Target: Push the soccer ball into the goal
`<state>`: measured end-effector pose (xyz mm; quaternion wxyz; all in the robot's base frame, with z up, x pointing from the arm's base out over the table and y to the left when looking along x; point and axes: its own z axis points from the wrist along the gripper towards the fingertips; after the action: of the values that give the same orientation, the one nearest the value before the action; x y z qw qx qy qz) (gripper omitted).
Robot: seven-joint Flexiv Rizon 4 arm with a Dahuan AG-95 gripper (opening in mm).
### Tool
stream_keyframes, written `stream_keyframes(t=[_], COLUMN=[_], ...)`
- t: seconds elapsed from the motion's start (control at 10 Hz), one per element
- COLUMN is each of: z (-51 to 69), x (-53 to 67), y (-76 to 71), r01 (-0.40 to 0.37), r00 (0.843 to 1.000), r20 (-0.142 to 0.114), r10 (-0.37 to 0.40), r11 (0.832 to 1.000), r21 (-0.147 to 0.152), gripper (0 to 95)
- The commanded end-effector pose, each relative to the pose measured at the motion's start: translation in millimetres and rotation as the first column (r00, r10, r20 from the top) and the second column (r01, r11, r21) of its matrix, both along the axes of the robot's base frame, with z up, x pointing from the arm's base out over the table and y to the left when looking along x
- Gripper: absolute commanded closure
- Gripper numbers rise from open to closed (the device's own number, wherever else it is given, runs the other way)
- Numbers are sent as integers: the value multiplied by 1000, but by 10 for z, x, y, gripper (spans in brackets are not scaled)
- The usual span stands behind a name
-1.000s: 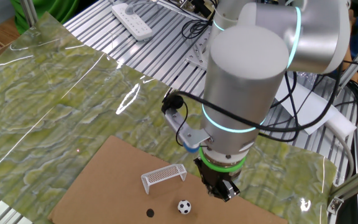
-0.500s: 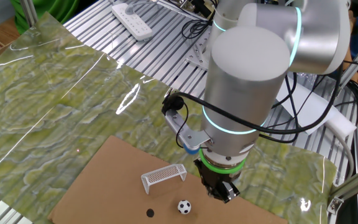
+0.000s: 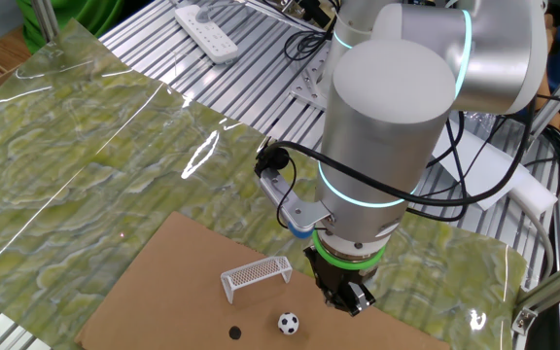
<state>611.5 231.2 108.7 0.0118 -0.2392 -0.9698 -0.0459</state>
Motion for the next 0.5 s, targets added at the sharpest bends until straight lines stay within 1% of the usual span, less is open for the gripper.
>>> stream_keyframes(t=[0.1, 0.5], z=[0, 0], x=[-1, -1], y=[-4, -5], r01=[3, 5], r00=[1000, 1000], r20=[6, 8], r10=[-3, -5], r11=[1000, 1000], r21=[-4, -13], gripper=[950, 950])
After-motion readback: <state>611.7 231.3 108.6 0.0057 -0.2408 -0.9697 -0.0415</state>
